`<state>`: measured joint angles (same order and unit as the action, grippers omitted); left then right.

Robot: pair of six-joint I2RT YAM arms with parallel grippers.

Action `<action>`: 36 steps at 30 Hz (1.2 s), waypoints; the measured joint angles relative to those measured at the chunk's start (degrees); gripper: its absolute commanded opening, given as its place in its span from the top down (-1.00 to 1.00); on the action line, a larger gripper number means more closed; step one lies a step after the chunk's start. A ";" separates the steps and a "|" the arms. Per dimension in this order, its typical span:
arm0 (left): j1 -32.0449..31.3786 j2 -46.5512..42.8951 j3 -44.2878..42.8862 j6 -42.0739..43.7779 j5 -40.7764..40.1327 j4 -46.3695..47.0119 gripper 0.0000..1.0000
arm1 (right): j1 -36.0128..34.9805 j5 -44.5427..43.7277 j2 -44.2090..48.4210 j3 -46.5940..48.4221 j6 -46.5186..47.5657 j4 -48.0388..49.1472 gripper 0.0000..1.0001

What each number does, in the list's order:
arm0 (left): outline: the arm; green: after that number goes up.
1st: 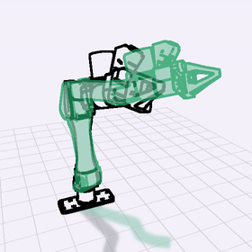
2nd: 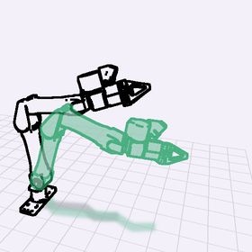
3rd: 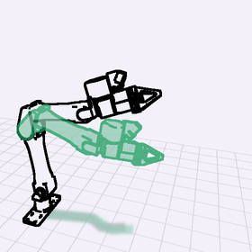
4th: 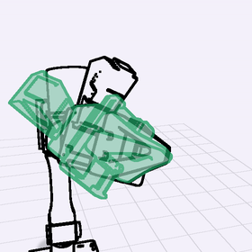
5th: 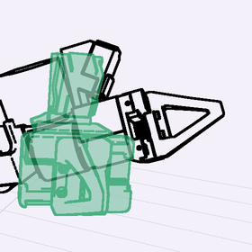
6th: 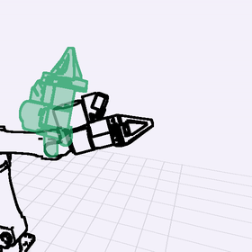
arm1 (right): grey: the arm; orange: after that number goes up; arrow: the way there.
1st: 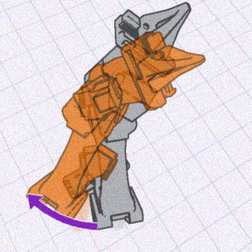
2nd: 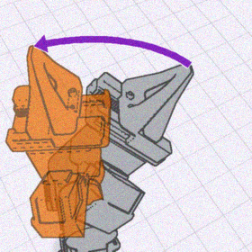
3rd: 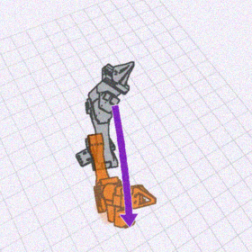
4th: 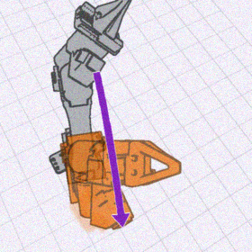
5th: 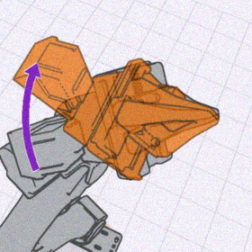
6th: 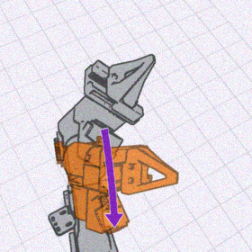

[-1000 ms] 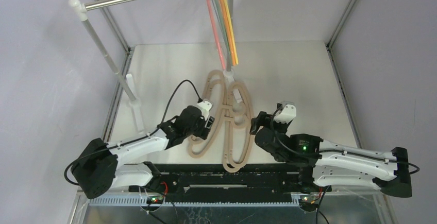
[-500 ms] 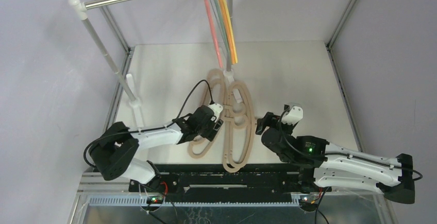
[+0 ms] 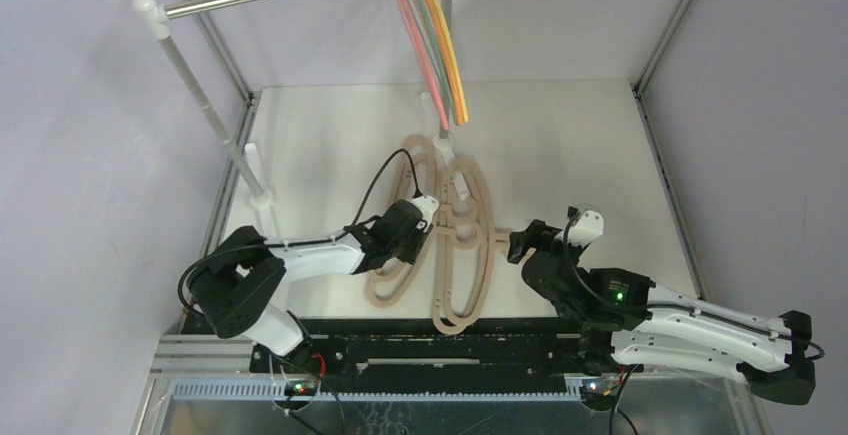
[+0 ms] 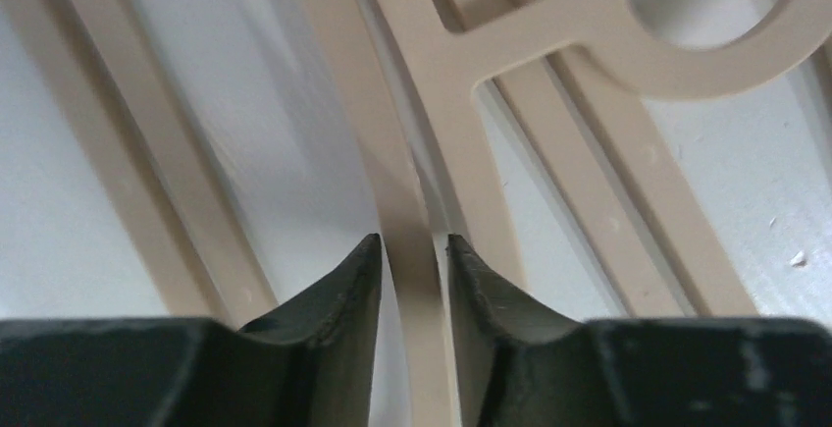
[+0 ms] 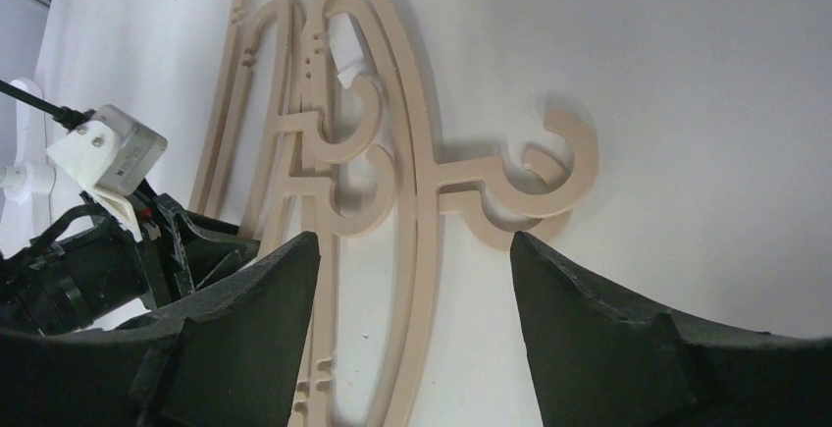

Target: Organize the hangers

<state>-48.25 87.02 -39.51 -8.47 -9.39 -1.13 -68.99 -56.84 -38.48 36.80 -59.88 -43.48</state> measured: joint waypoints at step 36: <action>9.38 -42.99 -6.36 -10.78 -8.44 -17.42 0.99 | -0.48 -0.04 2.82 -0.55 -1.42 -2.64 -0.55</action>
<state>-38.87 44.03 -45.87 -19.25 -17.82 -18.55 -69.47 -56.88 -35.66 36.25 -61.30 -46.13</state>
